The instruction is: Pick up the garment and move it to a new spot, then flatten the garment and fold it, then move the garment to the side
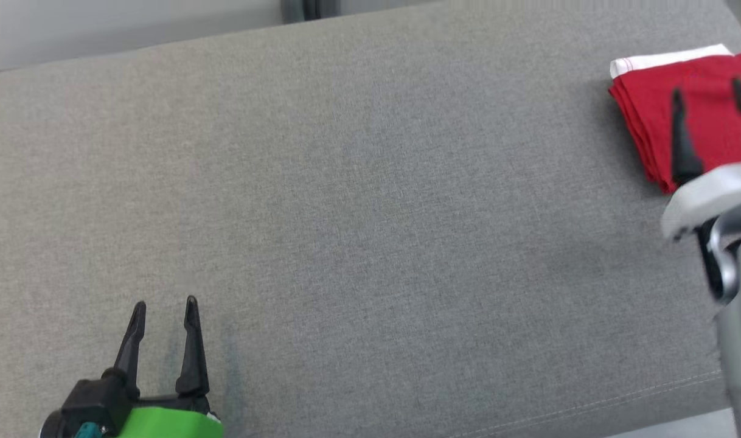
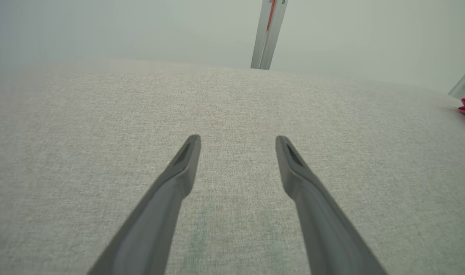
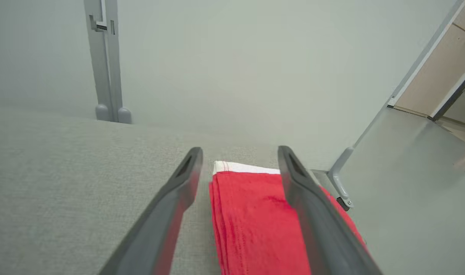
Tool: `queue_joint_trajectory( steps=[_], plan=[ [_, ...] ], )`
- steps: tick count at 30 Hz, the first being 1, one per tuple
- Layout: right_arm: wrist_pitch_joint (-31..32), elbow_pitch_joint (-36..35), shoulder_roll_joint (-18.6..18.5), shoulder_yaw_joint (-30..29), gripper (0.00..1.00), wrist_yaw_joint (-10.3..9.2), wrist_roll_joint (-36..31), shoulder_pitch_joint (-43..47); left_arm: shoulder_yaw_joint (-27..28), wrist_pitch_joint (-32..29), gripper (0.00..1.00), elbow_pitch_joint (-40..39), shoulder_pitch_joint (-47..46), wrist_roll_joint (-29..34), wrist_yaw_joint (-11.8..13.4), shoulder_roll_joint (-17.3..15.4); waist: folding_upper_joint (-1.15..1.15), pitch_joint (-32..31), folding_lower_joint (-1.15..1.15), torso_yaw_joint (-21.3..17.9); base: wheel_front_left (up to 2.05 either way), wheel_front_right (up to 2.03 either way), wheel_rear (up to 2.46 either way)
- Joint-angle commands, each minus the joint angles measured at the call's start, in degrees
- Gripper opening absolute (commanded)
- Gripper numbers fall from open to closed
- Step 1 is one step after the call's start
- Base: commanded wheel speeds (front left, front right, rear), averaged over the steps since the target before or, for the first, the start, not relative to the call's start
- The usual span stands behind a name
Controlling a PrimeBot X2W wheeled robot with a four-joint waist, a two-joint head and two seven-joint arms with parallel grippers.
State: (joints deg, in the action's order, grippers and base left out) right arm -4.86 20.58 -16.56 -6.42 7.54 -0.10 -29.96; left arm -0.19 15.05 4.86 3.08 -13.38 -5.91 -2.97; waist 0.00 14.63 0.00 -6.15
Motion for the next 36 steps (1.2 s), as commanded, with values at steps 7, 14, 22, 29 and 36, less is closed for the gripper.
queue_joint_trajectory(
  steps=[7, 14, 22, 29, 36],
  plan=[
    [-9.25, -1.62, 7.57, 3.20, 1.00, -0.12, -0.59, 17.99, 0.48, 0.07, 1.00, 3.04, 7.29, -0.64, 3.84, 0.03, 0.00, -13.46, 0.00, 2.31, 0.00, 0.00, 0.00],
    [-10.31, -6.23, 11.53, 2.93, 1.00, -0.12, -1.51, 29.42, 1.64, 0.07, 1.00, 3.26, 9.08, 0.95, 3.53, 0.01, 0.00, -15.56, 0.00, 4.06, 0.00, 0.00, 0.00],
    [-9.64, -4.55, 12.93, 3.03, 0.00, 0.01, -0.48, 32.13, 1.82, -0.19, 0.00, 5.49, 8.16, -0.51, 3.40, 0.36, 0.00, -14.71, 0.00, 3.39, 0.00, 0.00, 0.00],
    [-7.19, -4.43, 12.99, 2.32, 0.00, 0.00, 8.46, 30.96, 2.38, -2.33, 0.00, 5.94, 6.32, -8.12, 2.90, 0.32, 0.00, -14.70, 0.00, 3.55, 0.00, 0.00, 0.00],
    [-5.41, -5.05, 13.06, 2.36, 0.00, 0.00, 17.90, 30.37, 2.83, -4.42, 0.00, 6.20, 4.58, -15.99, 2.39, 0.29, 0.00, -14.68, 0.00, 3.72, 0.00, 0.00, 0.00]
  ],
)
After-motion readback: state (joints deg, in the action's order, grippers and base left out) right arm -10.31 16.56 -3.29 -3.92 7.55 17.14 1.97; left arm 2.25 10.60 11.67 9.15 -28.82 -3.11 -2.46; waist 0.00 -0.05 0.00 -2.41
